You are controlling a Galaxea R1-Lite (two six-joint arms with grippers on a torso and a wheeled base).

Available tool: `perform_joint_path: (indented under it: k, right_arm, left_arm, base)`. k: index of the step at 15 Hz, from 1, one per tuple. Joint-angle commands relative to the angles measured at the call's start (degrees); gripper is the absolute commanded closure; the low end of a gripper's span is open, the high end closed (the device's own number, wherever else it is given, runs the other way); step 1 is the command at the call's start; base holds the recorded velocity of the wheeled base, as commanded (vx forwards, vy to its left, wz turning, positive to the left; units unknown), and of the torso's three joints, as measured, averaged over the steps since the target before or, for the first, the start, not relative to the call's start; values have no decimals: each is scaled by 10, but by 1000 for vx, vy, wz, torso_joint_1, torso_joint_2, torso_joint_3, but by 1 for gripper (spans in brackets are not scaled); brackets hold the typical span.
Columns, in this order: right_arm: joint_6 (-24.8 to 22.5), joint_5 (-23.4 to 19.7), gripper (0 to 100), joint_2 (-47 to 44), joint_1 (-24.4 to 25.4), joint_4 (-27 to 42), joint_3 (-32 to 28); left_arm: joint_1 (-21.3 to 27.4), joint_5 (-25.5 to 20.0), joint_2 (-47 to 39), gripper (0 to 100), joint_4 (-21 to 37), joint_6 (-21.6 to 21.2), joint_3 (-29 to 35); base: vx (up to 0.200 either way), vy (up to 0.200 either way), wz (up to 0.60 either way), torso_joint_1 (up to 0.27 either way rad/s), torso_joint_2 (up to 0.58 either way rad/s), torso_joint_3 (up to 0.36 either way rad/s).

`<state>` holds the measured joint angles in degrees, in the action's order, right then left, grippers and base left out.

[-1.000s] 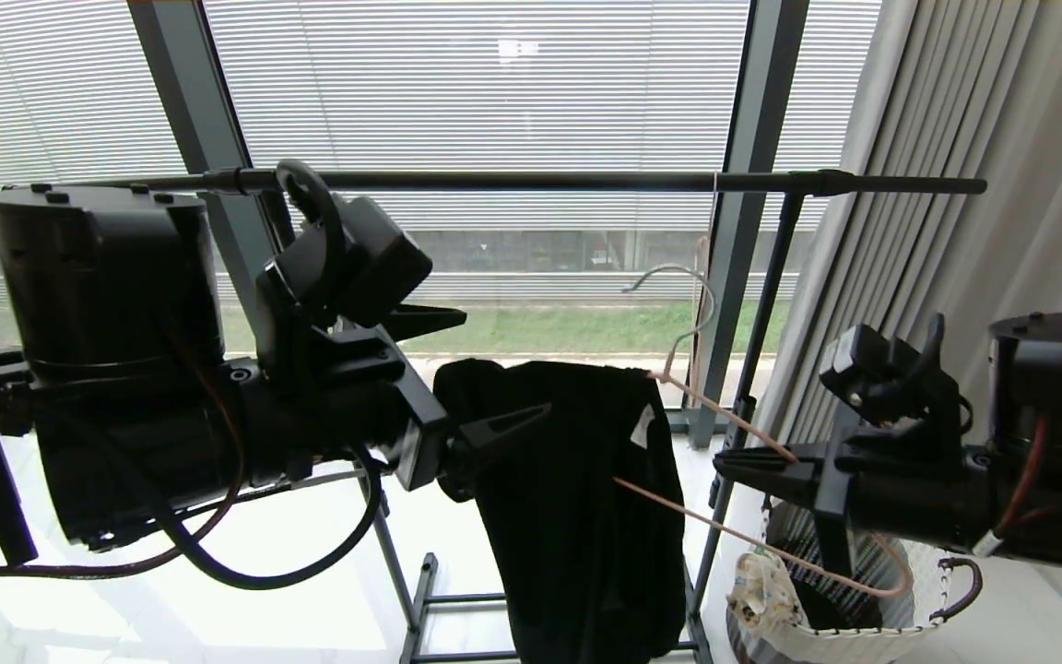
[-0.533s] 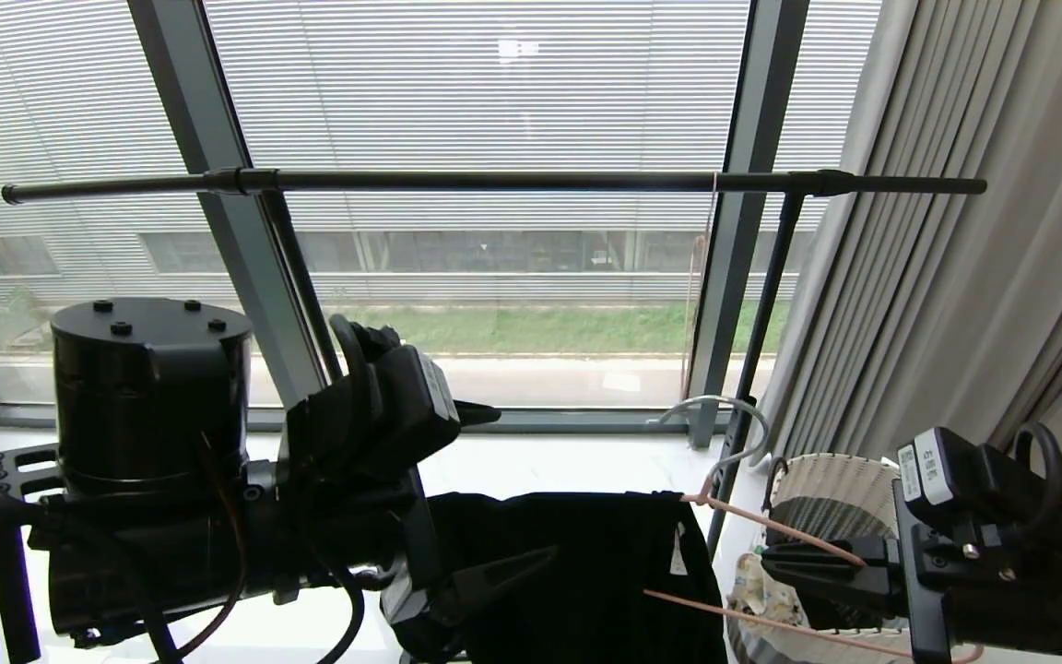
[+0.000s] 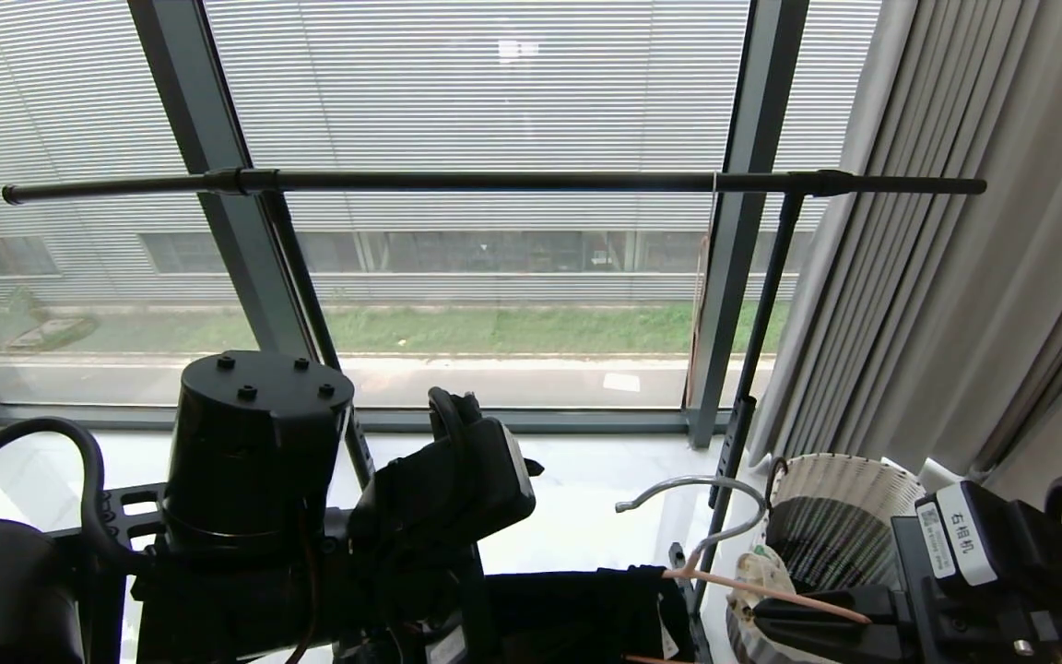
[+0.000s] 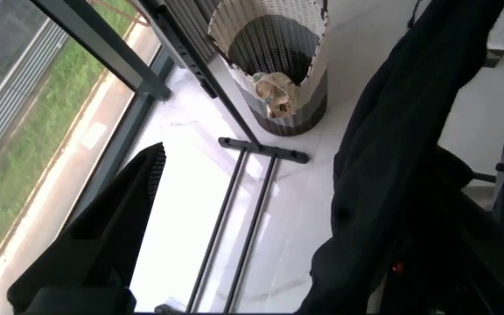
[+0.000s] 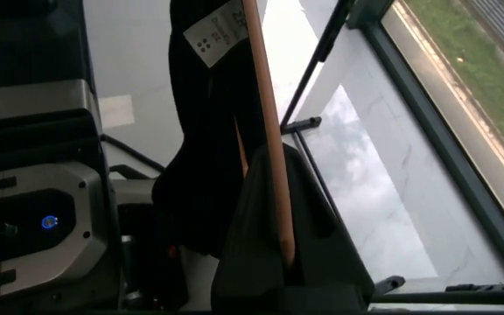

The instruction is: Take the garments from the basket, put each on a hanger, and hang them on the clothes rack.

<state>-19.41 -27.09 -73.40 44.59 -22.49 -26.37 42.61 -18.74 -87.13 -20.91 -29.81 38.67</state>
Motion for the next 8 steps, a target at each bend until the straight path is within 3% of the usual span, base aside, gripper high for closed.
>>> perform_joint_path:
  k: [1, 8]
  right_arm:
    - [0, -1, 100, 1, 11, -1, -1]
    - [0, 15, 100, 12, 31, -1, 0]
  left_arm:
    - [4, 0, -9, 100, 0, 0, -1]
    - [14, 3, -7, 100, 0, 0, -5]
  base:
    - [0, 0, 0, 0, 0, 0]
    - [0, 0, 0, 0, 0, 0]
